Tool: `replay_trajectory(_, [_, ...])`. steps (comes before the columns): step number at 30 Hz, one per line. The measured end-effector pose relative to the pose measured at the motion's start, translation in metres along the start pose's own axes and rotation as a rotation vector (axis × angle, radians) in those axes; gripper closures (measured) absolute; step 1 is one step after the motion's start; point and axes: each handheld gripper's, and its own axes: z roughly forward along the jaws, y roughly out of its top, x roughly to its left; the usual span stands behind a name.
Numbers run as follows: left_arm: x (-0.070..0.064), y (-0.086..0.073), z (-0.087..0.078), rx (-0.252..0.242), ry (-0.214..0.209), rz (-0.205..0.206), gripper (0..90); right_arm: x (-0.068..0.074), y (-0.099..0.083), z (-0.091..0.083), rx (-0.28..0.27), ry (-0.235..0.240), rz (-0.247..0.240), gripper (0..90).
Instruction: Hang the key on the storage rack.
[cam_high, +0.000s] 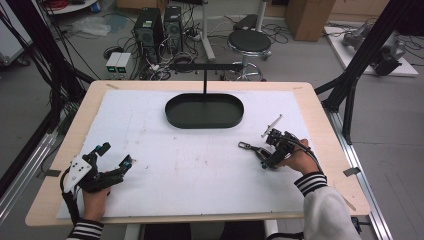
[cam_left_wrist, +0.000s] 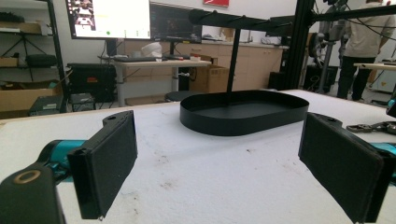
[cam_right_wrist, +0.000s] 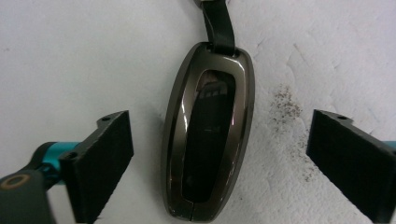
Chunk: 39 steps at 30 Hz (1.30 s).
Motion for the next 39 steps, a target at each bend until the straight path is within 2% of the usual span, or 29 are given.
replay_trajectory(2, [0.0,0.0,0.0,0.0,-0.001,0.0,12.0,-0.001,0.0,0.001,0.012,0.011,0.007,14.8])
replay_trajectory(6, [0.0,0.0,0.0,-0.001,0.0,0.001,12.0,0.0,0.001,0.002,0.029,0.015,0.022,17.1])
replay_trajectory(10, [0.0,0.0,0.0,0.001,-0.001,0.001,12.0,0.0,0.002,0.005,0.047,0.028,0.036,23.5])
replay_trajectory(12, [0.0,0.0,0.0,0.0,0.0,0.001,12.0,-0.001,0.003,0.006,0.053,0.046,0.02,26.2])
replay_trajectory(14, [0.0,0.0,0.0,0.0,0.0,0.002,12.0,0.0,0.003,0.006,0.054,0.048,0.025,27.6])
replay_trajectory(20, [0.0,0.0,0.0,0.0,0.0,0.002,12.0,-0.001,0.004,0.006,0.062,0.032,0.024,34.8])
replay_trajectory(24, [0.0,0.0,0.0,0.0,0.0,0.002,12.0,0.002,0.008,0.004,0.08,0.028,0.013,45.4])
replay_trajectory(27, [0.0,0.0,0.0,0.0,0.0,0.002,12.0,0.004,0.013,0.004,0.12,0.019,0.023,47.3])
replay_trajectory(28, [0.0,0.0,0.0,0.001,0.0,0.002,12.0,0.003,0.015,0.005,0.137,0.016,0.012,47.6])
replay_trajectory(30, [0.0,0.0,0.0,0.001,-0.001,0.002,12.0,0.004,0.016,0.005,0.142,0.017,0.013,47.6])
replay_trajectory(36, [0.0,0.0,0.0,0.0,-0.001,0.001,12.0,0.003,0.016,0.004,0.132,0.028,0.003,47.7])
replay_trajectory(39, [0.0,0.0,0.0,0.0,-0.001,0.001,12.0,0.002,0.016,0.002,0.107,0.035,0.003,47.8])
